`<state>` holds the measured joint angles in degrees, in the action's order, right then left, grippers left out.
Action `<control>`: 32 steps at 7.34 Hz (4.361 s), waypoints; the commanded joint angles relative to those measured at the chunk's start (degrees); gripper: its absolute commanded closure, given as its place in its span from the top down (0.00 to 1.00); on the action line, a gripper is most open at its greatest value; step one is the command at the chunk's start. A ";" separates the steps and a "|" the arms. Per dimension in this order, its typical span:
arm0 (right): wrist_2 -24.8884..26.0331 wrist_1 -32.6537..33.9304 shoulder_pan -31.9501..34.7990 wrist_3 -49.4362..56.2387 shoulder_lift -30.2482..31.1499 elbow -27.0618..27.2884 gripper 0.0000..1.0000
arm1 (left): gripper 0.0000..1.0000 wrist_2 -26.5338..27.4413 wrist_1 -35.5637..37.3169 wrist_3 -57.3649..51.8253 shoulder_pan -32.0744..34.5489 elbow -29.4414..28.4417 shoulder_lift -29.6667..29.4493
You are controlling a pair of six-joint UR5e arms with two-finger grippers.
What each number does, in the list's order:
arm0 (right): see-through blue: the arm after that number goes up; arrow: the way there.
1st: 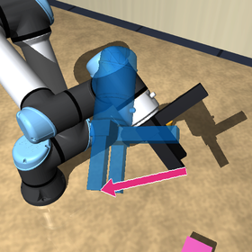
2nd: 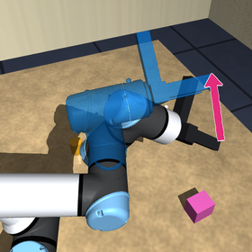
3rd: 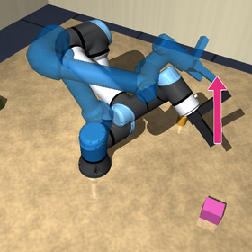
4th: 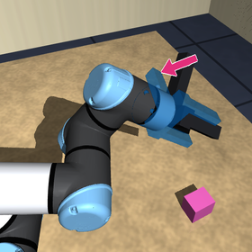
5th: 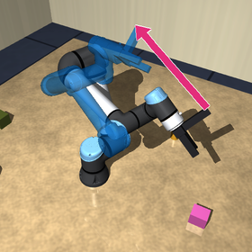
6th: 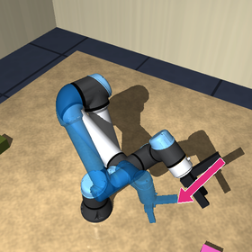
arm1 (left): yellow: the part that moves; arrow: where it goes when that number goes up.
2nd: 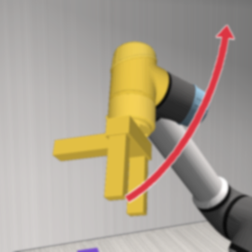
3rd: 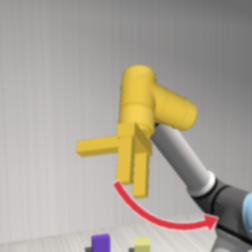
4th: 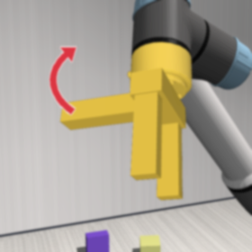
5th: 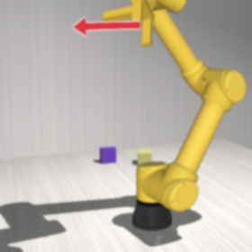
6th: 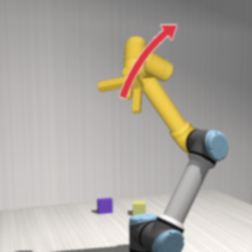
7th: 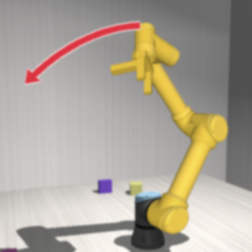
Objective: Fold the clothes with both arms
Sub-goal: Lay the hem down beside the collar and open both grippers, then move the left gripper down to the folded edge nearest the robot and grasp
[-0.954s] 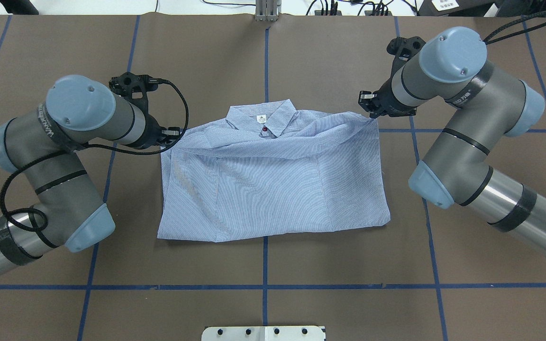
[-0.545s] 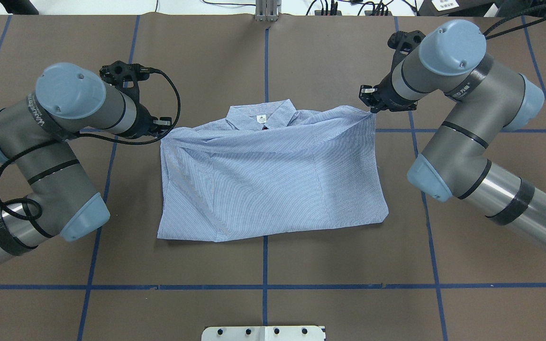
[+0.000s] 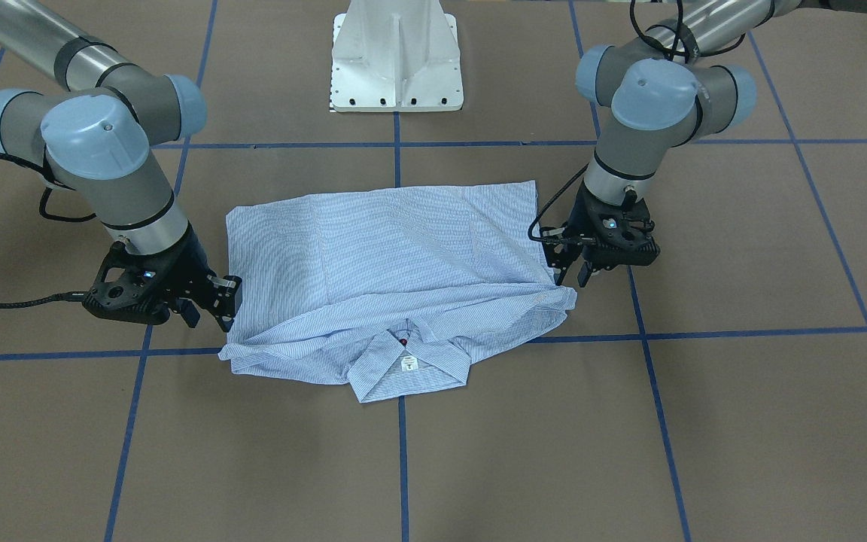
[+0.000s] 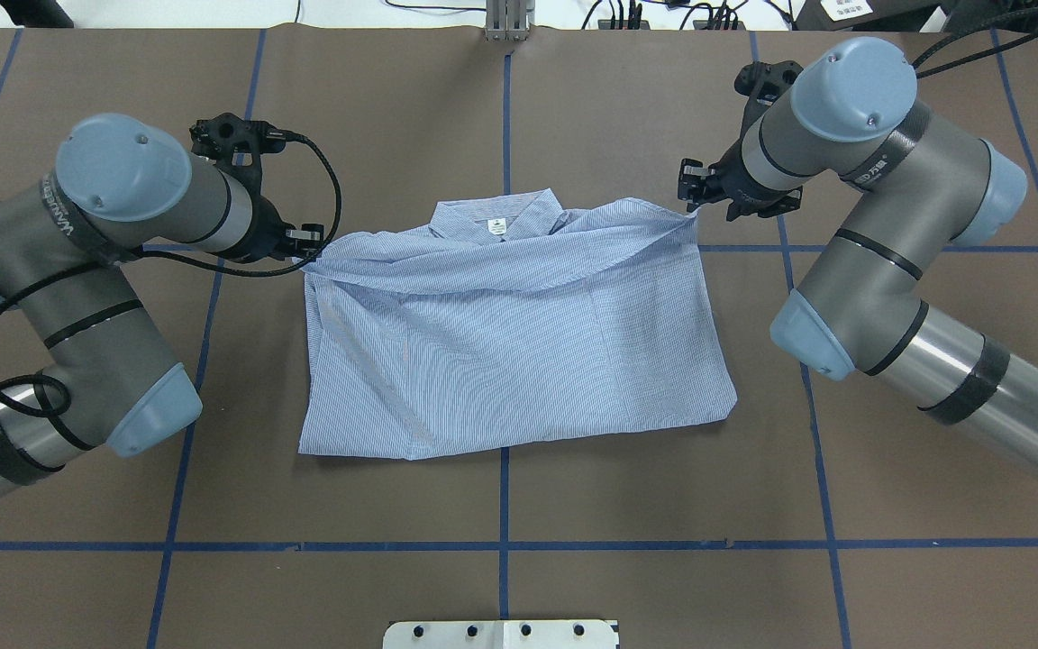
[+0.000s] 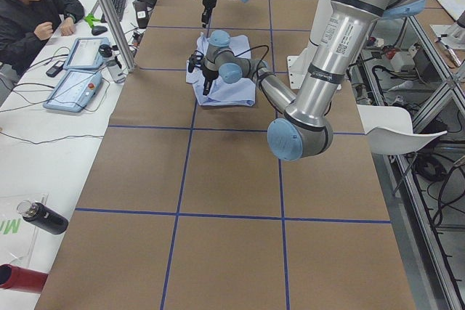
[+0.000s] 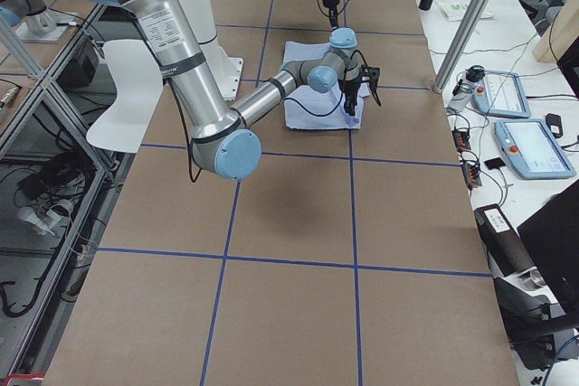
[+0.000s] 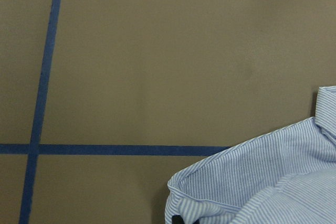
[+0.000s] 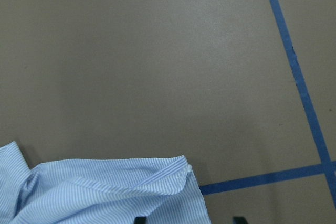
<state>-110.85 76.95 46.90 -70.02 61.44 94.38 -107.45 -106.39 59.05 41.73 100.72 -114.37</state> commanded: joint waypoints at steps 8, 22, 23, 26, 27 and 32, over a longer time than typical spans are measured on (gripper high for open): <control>-3.76 0.30 1.53 0.50 4.03 6.52 1.00 | 1.00 3.81 -19.82 18.35 -18.33 12.93 21.73; -3.15 0.30 1.35 0.50 4.21 6.52 1.00 | 0.83 5.32 -19.38 21.20 -19.94 5.55 15.67; -3.15 0.30 1.35 0.50 4.21 6.52 1.00 | 0.82 5.32 -19.38 21.20 -20.02 5.54 15.58; -3.15 0.30 1.35 0.50 4.21 6.52 1.00 | 0.66 5.23 -19.38 21.20 -19.33 6.25 15.31; -3.15 0.30 1.35 0.50 4.21 6.52 1.00 | 0.65 5.23 -19.38 21.20 -18.36 6.16 15.40; -3.15 0.30 1.35 0.50 4.21 6.60 1.00 | 0.59 4.97 -19.38 21.20 -18.53 5.98 15.14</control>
<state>-113.99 77.26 48.25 -69.52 65.65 100.95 -102.39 -125.72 80.24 23.36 106.56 -99.12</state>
